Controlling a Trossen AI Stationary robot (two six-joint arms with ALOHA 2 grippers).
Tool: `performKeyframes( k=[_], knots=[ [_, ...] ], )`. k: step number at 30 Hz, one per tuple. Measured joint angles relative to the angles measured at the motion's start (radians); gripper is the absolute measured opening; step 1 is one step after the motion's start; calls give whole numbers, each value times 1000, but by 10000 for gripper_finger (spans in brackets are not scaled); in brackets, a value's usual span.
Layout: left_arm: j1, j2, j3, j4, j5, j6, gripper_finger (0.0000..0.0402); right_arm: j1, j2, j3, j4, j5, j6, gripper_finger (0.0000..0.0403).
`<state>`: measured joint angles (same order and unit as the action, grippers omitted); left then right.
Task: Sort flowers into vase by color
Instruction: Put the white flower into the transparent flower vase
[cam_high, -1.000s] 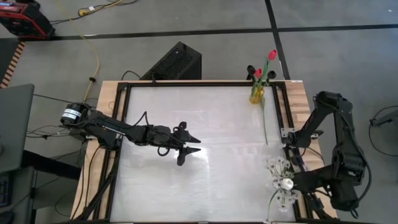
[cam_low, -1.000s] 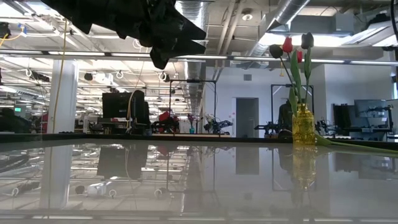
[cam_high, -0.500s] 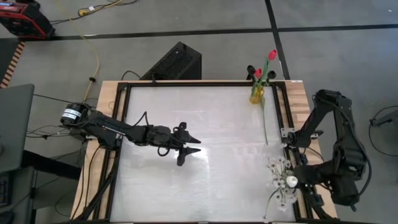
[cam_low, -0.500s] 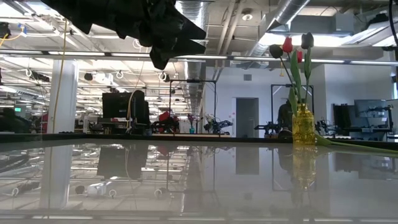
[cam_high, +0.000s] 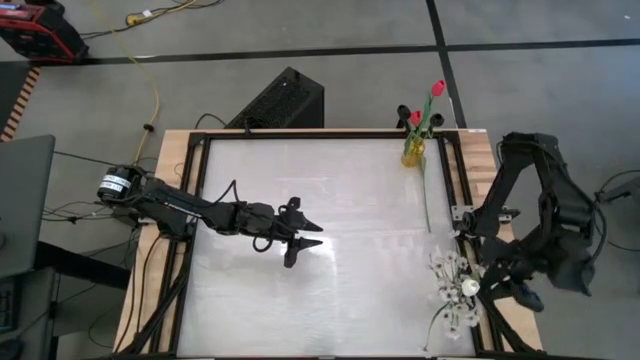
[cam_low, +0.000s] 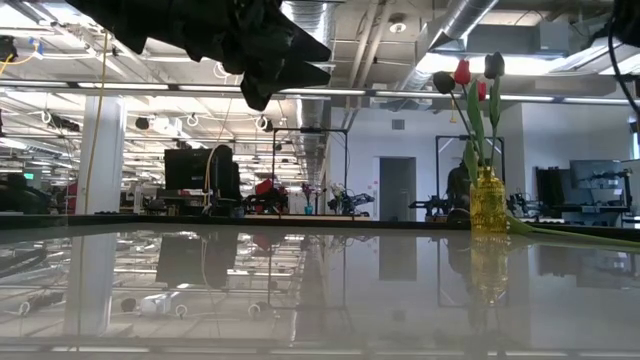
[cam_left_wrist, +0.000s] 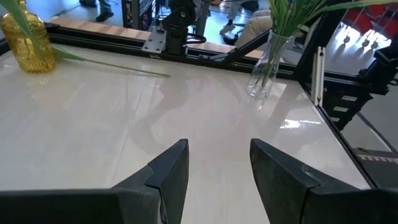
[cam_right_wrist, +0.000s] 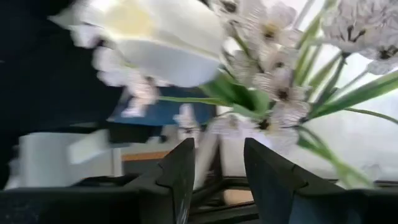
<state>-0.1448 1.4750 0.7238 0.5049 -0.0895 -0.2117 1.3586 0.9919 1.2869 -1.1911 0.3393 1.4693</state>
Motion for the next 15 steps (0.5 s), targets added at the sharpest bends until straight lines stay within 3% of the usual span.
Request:
performKeyframes(
  k=[8, 15],
  knots=[
    [0, 0, 0, -18, 20, 51, 159, 0, -103, 0, 164, 33, -61, 165],
    [0, 0, 0, -50, 42, 103, 159, -12, -172, 0, 392, 225, -440, 166]
  ],
)
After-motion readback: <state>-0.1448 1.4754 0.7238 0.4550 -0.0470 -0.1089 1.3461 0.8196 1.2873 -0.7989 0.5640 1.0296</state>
